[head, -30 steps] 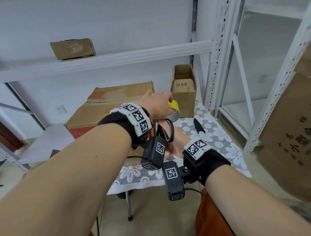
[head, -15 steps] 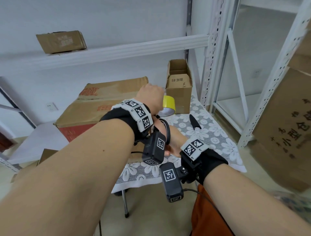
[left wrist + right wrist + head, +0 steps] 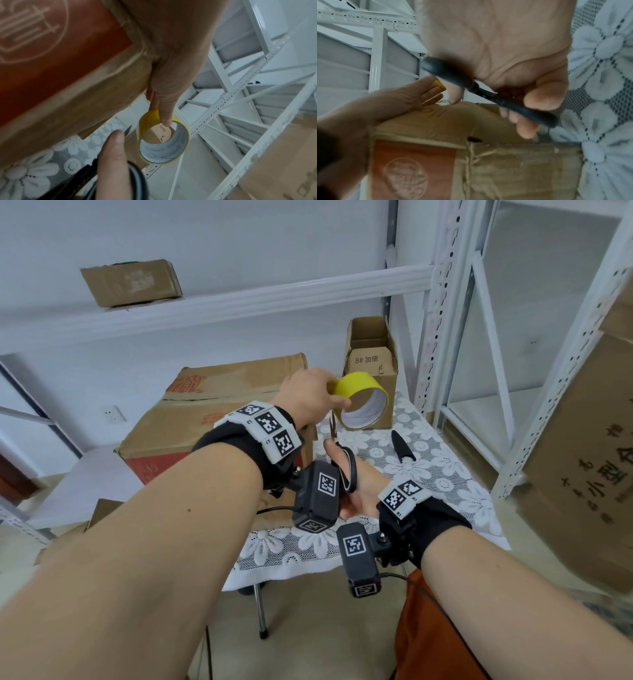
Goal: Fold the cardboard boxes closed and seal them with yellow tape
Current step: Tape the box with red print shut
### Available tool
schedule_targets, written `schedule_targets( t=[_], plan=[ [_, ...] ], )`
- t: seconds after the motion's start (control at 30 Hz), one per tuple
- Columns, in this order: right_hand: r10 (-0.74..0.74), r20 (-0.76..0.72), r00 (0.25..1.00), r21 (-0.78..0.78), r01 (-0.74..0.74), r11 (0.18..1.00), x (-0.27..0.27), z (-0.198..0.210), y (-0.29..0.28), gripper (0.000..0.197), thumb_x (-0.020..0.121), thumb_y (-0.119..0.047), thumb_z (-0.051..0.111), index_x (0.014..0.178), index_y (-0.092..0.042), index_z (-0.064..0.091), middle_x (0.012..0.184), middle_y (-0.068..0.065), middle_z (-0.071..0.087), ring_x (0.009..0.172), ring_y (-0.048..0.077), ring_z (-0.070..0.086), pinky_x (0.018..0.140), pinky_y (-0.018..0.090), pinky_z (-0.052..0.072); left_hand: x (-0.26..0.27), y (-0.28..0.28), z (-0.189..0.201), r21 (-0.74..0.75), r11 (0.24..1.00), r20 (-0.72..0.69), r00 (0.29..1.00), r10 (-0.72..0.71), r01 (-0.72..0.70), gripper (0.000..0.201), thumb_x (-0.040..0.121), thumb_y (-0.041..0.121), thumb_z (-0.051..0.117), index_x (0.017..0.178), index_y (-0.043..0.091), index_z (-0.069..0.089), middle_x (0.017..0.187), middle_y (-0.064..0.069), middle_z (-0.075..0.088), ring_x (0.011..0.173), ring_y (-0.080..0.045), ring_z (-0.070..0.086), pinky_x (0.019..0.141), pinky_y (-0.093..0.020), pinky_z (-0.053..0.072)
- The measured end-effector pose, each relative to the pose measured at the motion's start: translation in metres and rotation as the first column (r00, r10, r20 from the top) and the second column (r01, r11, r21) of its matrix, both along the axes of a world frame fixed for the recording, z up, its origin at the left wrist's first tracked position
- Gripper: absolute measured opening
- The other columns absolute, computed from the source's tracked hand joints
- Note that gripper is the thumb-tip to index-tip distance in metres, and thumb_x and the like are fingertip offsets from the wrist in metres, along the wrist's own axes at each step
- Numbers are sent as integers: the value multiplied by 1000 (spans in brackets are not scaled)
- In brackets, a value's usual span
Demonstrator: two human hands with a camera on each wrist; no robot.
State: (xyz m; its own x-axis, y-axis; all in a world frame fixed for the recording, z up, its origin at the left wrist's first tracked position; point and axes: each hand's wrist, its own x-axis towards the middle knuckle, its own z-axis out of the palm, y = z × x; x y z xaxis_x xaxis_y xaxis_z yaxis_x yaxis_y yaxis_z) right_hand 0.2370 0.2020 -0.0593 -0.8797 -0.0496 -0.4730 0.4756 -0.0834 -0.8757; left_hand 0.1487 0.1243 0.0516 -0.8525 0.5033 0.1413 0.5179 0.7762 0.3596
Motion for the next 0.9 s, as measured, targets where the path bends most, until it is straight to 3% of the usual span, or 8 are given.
schedule_targets(
  t=[0.2, 0.3, 0.43, 0.53, 0.63, 0.7, 0.8, 0.9],
  plan=[
    [-214, -6, 977, 305, 206, 930, -13, 2, 32, 34, 86, -40, 63, 77, -7, 58, 47, 5, 53, 34, 17, 46, 36, 16, 32, 11, -6, 7, 364, 931, 161, 985, -61, -2, 31, 91, 27, 68, 119, 14, 68, 115, -3, 70, 108, -16, 63, 98, -30, 47],
    [-161, -5, 987, 496, 142, 856, -14, 0, 46, 41, 85, -35, 63, 60, -6, 53, 39, 3, 54, 31, 14, 46, 37, 15, 35, 13, -8, 8, 419, 908, 191, 980, -63, -23, 33, 90, 24, 69, 121, 13, 67, 116, -3, 70, 109, -15, 63, 99, -30, 47],
    [-214, -74, 974, 442, 225, 868, -23, -14, 58, 17, 84, -19, 67, 81, -12, 52, 97, 13, 58, 82, 26, 62, 66, 32, 56, 15, -7, 9, 384, 923, 217, 974, -71, -18, 35, 90, 24, 70, 123, 14, 66, 115, -2, 70, 106, -20, 65, 94, -33, 51],
    [-352, -190, 916, 450, 400, 798, -28, -6, 61, 11, 91, -20, 53, 92, -9, 50, 104, 18, 58, 94, 33, 61, 82, 45, 56, 15, -8, 9, 329, 944, 207, 976, -65, -7, 34, 89, 27, 70, 122, 16, 66, 113, 2, 69, 102, -16, 62, 87, -26, 46],
    [-607, -400, 687, 159, 704, 692, -25, 17, 59, 30, 93, -33, 35, 86, -9, 51, 103, 25, 60, 90, 40, 63, 68, 51, 58, 14, -7, 9, 270, 963, 199, 978, -58, 2, 34, 89, 30, 70, 120, 18, 67, 114, 4, 68, 105, -13, 60, 93, -28, 44],
    [-644, -452, 617, -1, 721, 693, -23, 31, 54, 34, 90, -37, 33, 101, -11, 52, 105, 21, 58, 89, 38, 64, 59, 48, 59, 15, -6, 8, 234, 972, 188, 981, -50, 5, 34, 89, 33, 70, 120, 19, 67, 115, 3, 68, 107, -14, 61, 97, -31, 45],
    [-526, -541, 656, 84, 664, 743, -20, 44, 47, 26, 91, -37, 42, 103, -15, 49, 97, 7, 54, 85, 35, 63, 63, 50, 58, 14, -6, 8, 206, 979, 182, 982, -45, 7, 34, 87, 35, 71, 119, 23, 68, 116, 4, 69, 109, -14, 61, 102, -36, 46],
    [-434, -543, 719, 282, 643, 712, -25, 42, 49, 18, 97, -24, 41, 104, -9, 50, 99, 16, 60, 64, 37, 67, 54, 48, 57, 18, -8, 10, 170, 985, 188, 981, -52, 20, 42, 86, 37, 72, 125, 23, 64, 121, 2, 67, 113, -15, 60, 103, -37, 45]
  ],
)
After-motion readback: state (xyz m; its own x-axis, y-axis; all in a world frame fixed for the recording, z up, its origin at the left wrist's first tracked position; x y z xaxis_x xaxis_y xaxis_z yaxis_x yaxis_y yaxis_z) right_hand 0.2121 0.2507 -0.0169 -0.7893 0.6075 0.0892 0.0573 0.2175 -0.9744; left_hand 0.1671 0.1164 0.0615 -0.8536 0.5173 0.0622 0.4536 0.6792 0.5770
